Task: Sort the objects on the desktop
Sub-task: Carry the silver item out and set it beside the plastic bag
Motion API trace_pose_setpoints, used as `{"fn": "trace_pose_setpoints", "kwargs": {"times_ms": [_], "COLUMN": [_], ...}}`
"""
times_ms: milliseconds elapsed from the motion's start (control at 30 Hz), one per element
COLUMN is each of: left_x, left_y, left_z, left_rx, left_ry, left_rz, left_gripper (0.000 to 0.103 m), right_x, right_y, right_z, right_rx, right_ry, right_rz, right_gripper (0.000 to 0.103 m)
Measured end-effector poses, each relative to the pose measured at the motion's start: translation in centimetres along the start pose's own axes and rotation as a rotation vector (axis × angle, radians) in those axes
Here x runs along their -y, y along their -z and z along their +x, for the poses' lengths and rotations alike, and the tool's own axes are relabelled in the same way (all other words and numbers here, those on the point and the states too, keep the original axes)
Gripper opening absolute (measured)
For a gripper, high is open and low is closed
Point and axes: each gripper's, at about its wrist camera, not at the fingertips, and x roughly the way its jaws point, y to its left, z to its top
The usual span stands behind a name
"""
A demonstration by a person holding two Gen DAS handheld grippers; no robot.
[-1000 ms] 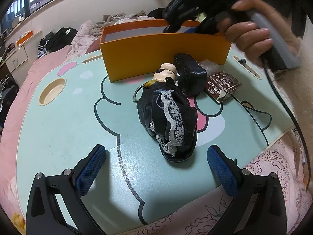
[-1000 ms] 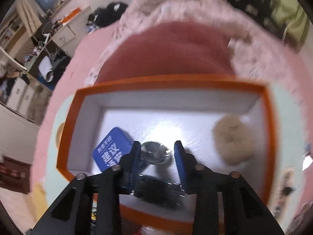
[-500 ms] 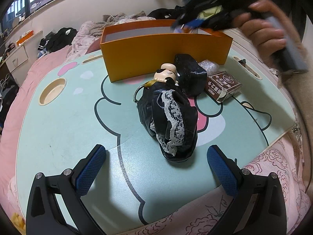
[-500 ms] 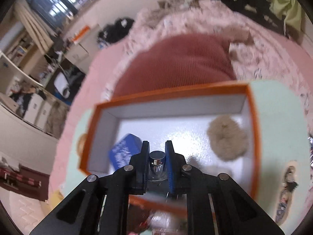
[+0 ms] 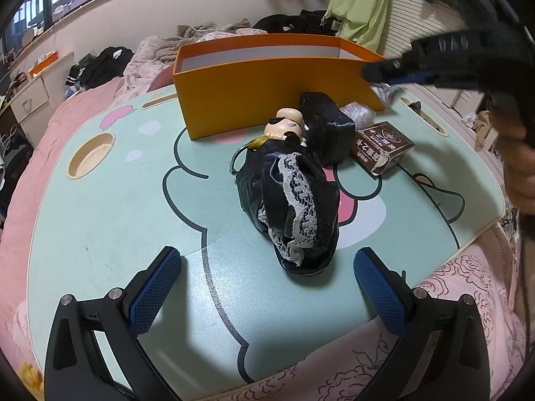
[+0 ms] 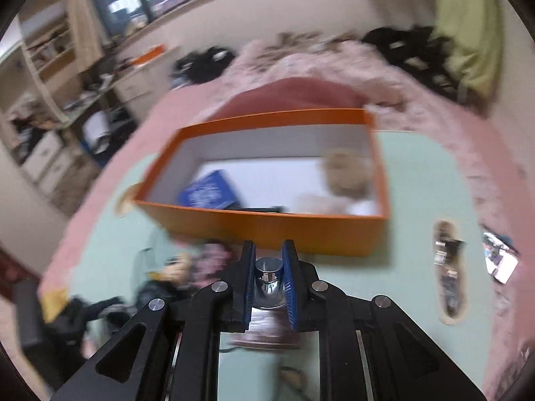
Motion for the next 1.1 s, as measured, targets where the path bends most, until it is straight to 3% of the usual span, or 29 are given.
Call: {"fn": "trace_pose_setpoints", "kwargs": {"times_ms": [67,167,200,233,333,367,433,500,667,767,800,1100], "left_x": [0.0,0.0,0.0,0.0,-0.1,-0.1,-0.1,-0.1,-0.1,-0.1,-0.1,0.0], "left_y": [0.0,0.0,0.0,0.0,0.0,0.0,0.0,0.0,0.0,0.0,0.0,0.0], "left_z": [0.0,0.0,0.0,0.0,0.0,0.0,0.0,0.0,0.0,0.0,-0.1,-0.2], "left_rx": [0.0,0.0,0.0,0.0,0.0,0.001,0.0,0.0,0.001,0.0,0.0,0.001], "left_ry": [0.0,0.0,0.001,0.001,0.001,0.001,0.002,0.002,0.003,0.0,-0.002,-0.004], "left_rz": [0.0,0.0,0.0,0.001,0.001,0.001,0.002,0.002,0.003,0.004,0.004,0.001], "left_gripper": [0.103,0.103,0.103,0.103,0.103,0.103,0.103,0.103,0.103,0.103,0.103,0.103], "right_x": [0.7,1.4,1.6,1.9,2.1,2.0,1.4,0.7,0.6,0.1,0.1,-0.1], "right_y": [0.5,0.7,0.8,0.9,1.4,1.8,3.1,4.7,9.3,11.0,11.3,11.2], "right_z": [0.5,2.2,2.4,2.3,0.4,-0.5,-1.8,-2.5,-2.8,-1.7,-1.4,-0.9], "right_rx": [0.001,-0.029,-0.025,-0.009,0.072,0.096,0.12,0.12,0.098,0.1,0.094,0.082], "right_ry": [0.031,-0.008,-0.017,-0.025,-0.062,-0.059,-0.024,0.011,0.051,0.122,0.144,0.167], "right_rz": [0.009,0.022,0.029,0.048,0.077,0.066,0.022,-0.013,-0.064,-0.116,-0.124,-0.147], "right_gripper": [0.016,0.016,0.021,0.035,0.06,0.063,0.079,0.085,0.087,0.095,0.1,0.103]}}
